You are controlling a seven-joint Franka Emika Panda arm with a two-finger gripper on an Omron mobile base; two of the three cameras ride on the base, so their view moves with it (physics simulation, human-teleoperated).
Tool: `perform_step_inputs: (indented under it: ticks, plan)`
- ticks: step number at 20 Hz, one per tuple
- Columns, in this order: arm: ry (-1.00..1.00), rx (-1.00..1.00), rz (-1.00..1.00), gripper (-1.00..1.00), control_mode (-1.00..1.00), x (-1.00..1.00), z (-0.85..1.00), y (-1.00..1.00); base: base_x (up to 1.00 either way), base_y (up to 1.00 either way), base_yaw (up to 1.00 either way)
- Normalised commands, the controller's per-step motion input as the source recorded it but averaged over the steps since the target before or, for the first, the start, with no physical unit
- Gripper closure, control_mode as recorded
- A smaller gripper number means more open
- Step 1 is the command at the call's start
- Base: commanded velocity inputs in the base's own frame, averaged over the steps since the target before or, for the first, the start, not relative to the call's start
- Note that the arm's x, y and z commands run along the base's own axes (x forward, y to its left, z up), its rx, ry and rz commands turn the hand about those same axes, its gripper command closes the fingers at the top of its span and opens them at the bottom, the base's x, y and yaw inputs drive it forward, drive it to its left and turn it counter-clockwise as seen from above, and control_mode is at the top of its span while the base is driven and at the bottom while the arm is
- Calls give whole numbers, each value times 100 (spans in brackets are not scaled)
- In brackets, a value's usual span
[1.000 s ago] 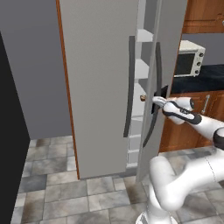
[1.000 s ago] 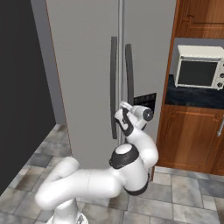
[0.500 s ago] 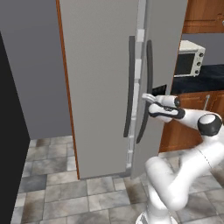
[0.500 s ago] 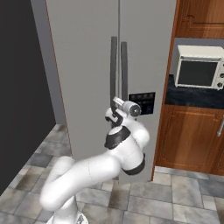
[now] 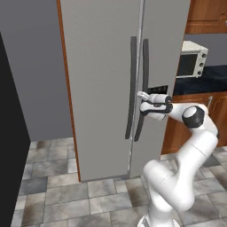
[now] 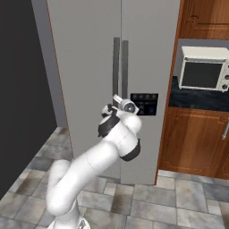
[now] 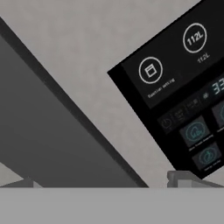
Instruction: Pick up the frozen steak from the freezer, place it on any shelf in the fridge, and close the fridge and freezer doors when done.
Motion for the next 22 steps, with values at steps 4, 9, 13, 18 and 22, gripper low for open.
perform_step_inputs:
  ticks: [4,9,13,18,22]
  plan:
    - [-1,3,-8,-100,-100,41,0,2,0,0,0]
    - [0,5,-7,-100,-100,45,0,0,0,0,0]
    - [0,9,-7,-100,-100,49,0,0,0,0,0]
    - [0,12,-7,-100,-100,55,0,0,0,0,0]
    - [0,18,-3,-100,-100,70,0,0,0,0,0]
